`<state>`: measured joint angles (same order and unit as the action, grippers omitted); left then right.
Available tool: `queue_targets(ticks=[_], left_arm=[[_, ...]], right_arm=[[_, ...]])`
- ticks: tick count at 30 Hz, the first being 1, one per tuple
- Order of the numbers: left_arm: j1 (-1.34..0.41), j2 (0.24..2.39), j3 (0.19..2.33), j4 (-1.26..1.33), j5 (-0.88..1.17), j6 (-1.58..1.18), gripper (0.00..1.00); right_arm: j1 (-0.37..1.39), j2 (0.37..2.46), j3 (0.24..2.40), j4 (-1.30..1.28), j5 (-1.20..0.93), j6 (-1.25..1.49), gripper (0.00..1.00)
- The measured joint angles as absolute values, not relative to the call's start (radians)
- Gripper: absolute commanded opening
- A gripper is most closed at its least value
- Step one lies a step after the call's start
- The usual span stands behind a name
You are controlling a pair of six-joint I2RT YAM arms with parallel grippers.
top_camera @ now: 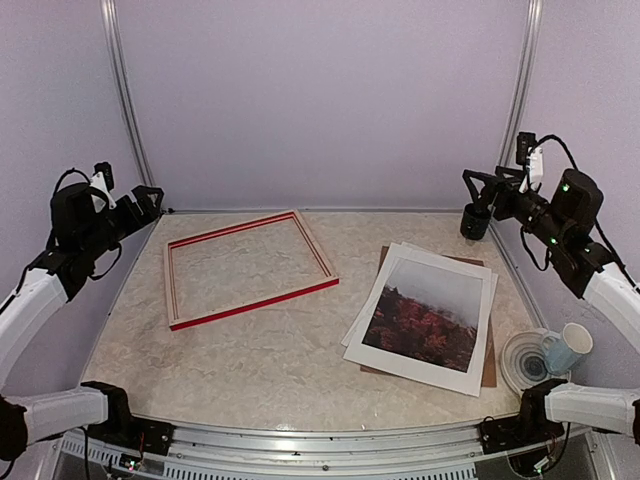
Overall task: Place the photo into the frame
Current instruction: Rotate the frame body at the center of the board.
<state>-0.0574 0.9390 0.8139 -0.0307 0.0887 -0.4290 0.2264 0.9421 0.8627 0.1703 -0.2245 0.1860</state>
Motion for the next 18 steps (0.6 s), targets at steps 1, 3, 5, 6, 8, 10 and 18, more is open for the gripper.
queue_targets(ticks=[1, 3, 5, 6, 8, 10, 18], left_arm=[[-0.057, 0.942, 0.817, -0.030, 0.091, -0.431, 0.99], [-0.057, 0.946, 0.820, -0.029, 0.093, -0.435, 0.99], [-0.057, 0.949, 0.820, -0.027, 0.093, -0.442, 0.99], [-0.058, 0.951, 0.818, -0.022, 0.093, -0.447, 0.99], [-0.064, 0.951, 0.810, -0.006, 0.086, -0.453, 0.99], [-0.073, 0.950, 0.801, 0.007, 0.075, -0.458, 0.99], [-0.155, 0.965, 0.765, 0.038, 0.027, -0.475, 0.99]], right_arm=[[0.227, 0.941, 0.861, 0.171, -0.223, 0.187, 0.99], [0.227, 0.942, 0.860, 0.171, -0.220, 0.199, 0.99], [0.227, 0.947, 0.860, 0.173, -0.223, 0.215, 0.99], [0.227, 0.952, 0.859, 0.179, -0.226, 0.231, 0.99], [0.227, 0.962, 0.851, 0.190, -0.236, 0.260, 0.99], [0.227, 0.969, 0.845, 0.193, -0.250, 0.276, 0.99], [0.227, 0.988, 0.840, 0.193, -0.392, 0.268, 0.99]])
